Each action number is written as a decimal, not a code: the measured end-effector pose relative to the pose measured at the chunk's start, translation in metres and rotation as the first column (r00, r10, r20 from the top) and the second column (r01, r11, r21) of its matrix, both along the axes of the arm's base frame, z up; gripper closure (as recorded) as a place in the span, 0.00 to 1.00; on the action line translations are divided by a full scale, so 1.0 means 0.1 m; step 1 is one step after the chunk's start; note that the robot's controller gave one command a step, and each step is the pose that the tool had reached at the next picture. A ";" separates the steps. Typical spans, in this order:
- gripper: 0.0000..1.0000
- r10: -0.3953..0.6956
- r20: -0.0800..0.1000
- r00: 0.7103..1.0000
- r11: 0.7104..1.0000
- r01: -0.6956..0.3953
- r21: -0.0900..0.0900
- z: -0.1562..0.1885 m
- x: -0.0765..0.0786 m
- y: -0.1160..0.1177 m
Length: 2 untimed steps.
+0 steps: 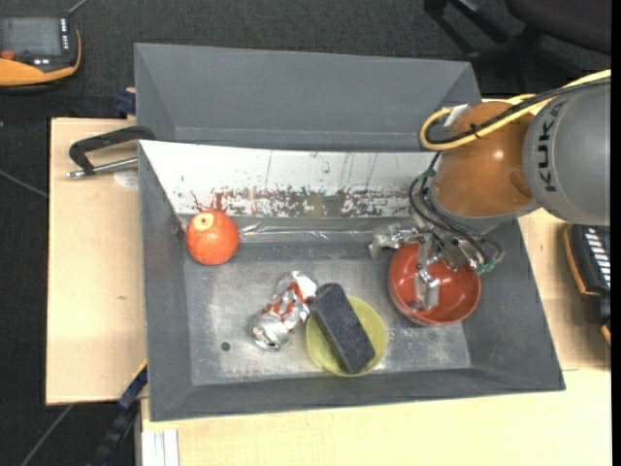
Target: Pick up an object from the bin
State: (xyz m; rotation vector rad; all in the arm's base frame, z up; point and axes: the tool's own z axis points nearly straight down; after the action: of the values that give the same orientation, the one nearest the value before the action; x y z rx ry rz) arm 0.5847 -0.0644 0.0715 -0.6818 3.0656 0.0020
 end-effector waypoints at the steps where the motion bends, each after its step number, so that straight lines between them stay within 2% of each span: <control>1: 1.00 0.004 -0.002 1.000 1.000 -0.004 0.003 0.01 0.00 0.04; 2: 1.00 0.015 0.013 1.000 1.000 -0.016 0.003 1.01 0.20 0.10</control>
Offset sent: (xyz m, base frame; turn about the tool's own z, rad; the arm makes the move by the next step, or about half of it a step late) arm 0.0000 0.0000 0.0000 0.0000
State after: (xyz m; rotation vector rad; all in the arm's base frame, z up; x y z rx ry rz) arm 0.6043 -0.0545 0.1725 -0.7025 3.0472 0.0025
